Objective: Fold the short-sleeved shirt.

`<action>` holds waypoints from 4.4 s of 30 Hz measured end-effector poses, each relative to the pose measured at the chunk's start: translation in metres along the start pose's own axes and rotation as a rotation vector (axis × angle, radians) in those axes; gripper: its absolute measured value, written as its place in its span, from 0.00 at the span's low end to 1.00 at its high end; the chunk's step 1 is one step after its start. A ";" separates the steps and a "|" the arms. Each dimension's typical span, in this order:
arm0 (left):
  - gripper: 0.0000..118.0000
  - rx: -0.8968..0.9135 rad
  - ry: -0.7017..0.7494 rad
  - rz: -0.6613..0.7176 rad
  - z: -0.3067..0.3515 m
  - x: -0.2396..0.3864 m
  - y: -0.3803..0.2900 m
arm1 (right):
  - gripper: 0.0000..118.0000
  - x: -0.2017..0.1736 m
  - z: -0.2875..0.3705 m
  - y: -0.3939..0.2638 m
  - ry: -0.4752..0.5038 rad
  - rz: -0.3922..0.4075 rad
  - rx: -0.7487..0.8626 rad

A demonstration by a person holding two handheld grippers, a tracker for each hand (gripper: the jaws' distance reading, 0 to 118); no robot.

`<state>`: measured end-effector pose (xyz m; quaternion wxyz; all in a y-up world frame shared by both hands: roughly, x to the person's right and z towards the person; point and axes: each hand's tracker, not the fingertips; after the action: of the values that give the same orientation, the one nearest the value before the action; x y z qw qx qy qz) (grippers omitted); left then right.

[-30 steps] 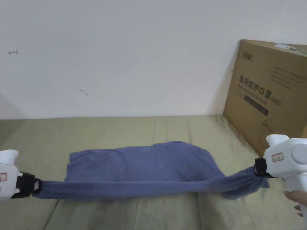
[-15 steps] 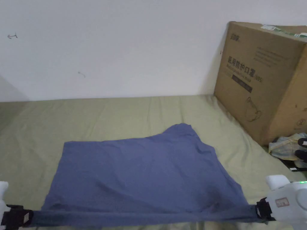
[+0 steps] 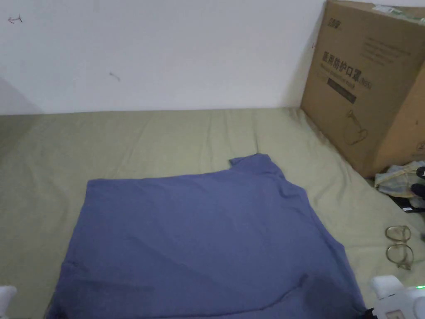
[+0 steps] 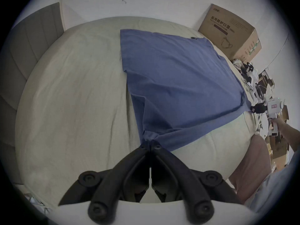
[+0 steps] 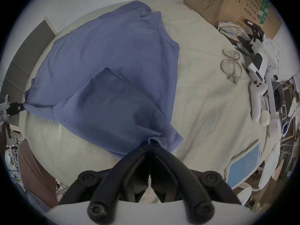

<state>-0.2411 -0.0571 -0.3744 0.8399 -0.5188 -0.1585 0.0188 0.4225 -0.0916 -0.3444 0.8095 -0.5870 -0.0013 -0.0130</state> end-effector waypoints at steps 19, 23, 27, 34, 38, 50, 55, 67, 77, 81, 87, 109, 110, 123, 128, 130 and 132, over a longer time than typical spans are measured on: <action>0.99 0.227 0.155 0.046 0.072 0.046 -0.008 | 0.82 -0.048 0.108 0.000 -0.027 -0.154 0.351; 0.57 0.200 0.158 0.056 0.080 0.060 -0.008 | 0.72 -0.085 0.114 -0.006 0.037 -0.149 0.346; 0.00 0.216 0.160 0.123 0.078 0.063 -0.011 | 0.24 -0.109 0.116 -0.007 0.122 -0.159 0.374; 0.00 0.104 0.204 0.124 0.033 0.042 0.006 | 0.01 -0.120 0.103 0.002 0.143 -0.129 0.354; 1.00 0.067 0.164 0.164 -0.001 0.027 0.008 | 0.01 -0.109 0.088 0.005 0.152 -0.152 0.317; 0.34 -0.046 0.197 0.019 -0.042 0.030 -0.003 | 0.01 -0.071 0.069 -0.004 0.114 -0.222 0.268; 0.01 0.066 0.129 0.040 0.000 0.055 0.000 | 0.01 -0.048 0.071 -0.010 0.094 -0.233 0.277; 0.01 0.110 0.079 0.153 0.018 0.043 0.013 | 0.88 -0.018 0.003 -0.006 -0.066 -0.051 0.062; 0.01 0.062 0.088 0.181 0.015 0.045 0.007 | 0.09 -0.027 0.018 -0.009 0.014 -0.036 0.096; 0.01 0.064 0.074 0.221 0.018 0.041 0.003 | 0.08 -0.018 0.029 -0.008 0.060 -0.105 0.124; 0.01 0.079 0.018 0.273 0.034 0.036 0.010 | 0.08 0.001 0.066 0.003 0.164 -0.252 0.196; 0.38 0.087 -0.007 0.425 -0.088 -0.025 0.159 | 0.28 -0.007 -0.040 0.216 0.146 -0.435 0.138; 0.61 0.103 0.010 0.417 -0.087 -0.025 0.159 | 0.48 -0.009 -0.040 0.213 0.140 -0.447 0.169; 0.79 0.218 0.157 0.102 0.016 0.019 0.090 | 0.76 -0.060 0.057 0.119 0.130 -0.193 0.365; 0.00 0.159 0.154 0.121 0.023 0.020 0.055 | 0.00 -0.080 0.075 0.088 0.133 -0.156 0.407; 0.00 0.153 0.105 0.196 0.018 0.017 0.051 | 0.00 -0.080 0.076 0.082 0.152 -0.159 0.396; 0.00 0.168 0.079 0.238 0.012 0.011 0.056 | 0.00 -0.081 0.073 0.079 0.173 -0.171 0.374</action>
<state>-0.2268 -0.0189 -0.4165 0.8778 -0.4622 -0.0604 0.1108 0.3448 0.0040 -0.3982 0.8972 -0.4213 0.0158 -0.1314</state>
